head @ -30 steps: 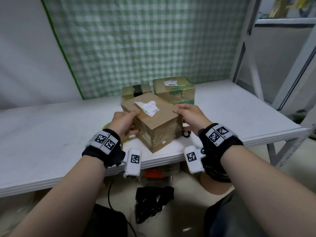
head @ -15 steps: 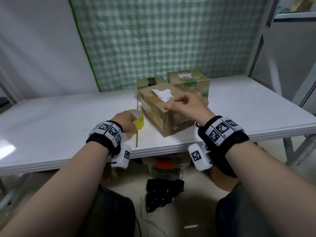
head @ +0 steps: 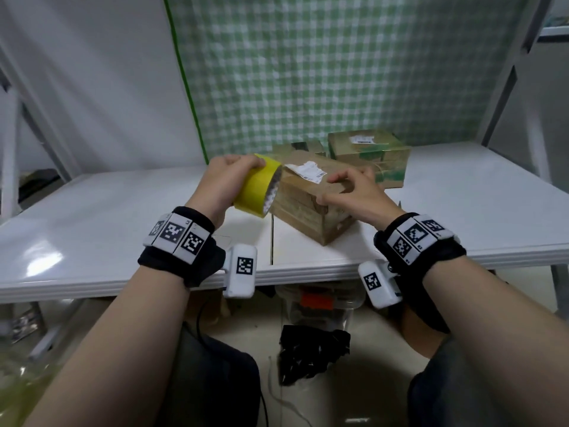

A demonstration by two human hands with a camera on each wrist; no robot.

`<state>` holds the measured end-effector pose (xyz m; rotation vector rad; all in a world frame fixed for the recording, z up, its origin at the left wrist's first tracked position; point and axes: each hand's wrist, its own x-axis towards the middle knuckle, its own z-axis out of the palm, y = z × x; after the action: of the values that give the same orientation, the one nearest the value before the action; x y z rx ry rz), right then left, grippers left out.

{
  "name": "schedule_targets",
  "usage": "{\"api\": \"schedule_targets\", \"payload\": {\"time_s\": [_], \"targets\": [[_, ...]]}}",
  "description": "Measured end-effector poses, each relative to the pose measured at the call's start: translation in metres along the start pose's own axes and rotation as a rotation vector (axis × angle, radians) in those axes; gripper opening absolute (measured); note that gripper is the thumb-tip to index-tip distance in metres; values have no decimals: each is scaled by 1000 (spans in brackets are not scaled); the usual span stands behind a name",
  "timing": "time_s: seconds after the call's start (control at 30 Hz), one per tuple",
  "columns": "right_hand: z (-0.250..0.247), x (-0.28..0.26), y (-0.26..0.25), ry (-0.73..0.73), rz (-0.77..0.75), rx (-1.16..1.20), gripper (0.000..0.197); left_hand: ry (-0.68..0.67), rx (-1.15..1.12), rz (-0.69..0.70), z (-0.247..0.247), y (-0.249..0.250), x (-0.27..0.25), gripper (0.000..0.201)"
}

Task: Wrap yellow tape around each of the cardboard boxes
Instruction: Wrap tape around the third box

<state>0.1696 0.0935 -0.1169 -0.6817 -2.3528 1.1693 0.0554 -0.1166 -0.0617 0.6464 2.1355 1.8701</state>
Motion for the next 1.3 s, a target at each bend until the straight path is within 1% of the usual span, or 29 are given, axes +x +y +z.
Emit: {"api": "schedule_targets", "payload": {"time_s": [0.03,0.1,0.13,0.17,0.23,0.27,0.3,0.37,0.43,0.5,0.6,0.67,0.77,0.87,0.97,1.13,1.3], "targets": [[1,3,1,-27,-23,8,38,-2,-31,17,-1,3,-3,16],[4,6,-1,-84,-71,22,34,-18,-72,46,1,6,-9,31],[4,7,-2,-118,-86,31,33,-40,-85,59,4,6,-13,33],[4,9,-3,-147,-91,41,32,-68,-105,71,7,7,-18,29],[1,10,-5,-187,-88,48,32,-168,-144,85,15,7,-26,17],[-1,9,-7,-194,-91,51,32,-221,-149,91,20,7,-29,15],[-4,8,-9,-183,-98,69,31,-261,-156,102,25,6,-32,16],[-11,4,-15,-108,-110,161,29,-315,-175,116,34,4,-35,19],[-19,-5,-22,-50,-115,269,29,-343,-190,112,43,4,-38,28],[-24,-12,-28,-28,-135,315,31,-349,-181,114,50,4,-39,36],[-23,-16,-31,12,-153,367,17,-354,-178,135,60,4,-39,38],[-21,-18,-33,55,-146,402,11,-359,-170,148,65,3,-37,35],[-21,-20,-35,86,-152,432,6,-382,-128,185,69,3,-38,15],[-20,-19,-38,118,-204,410,6,-400,-67,206,72,4,-43,12],[-21,-16,-38,181,-253,300,10,-410,-41,191,72,5,-46,12],[-28,-12,-31,223,-310,246,12,-486,74,180,66,11,-50,23],[-29,-9,-30,238,-359,139,8,-507,54,129,62,15,-48,22]]}}
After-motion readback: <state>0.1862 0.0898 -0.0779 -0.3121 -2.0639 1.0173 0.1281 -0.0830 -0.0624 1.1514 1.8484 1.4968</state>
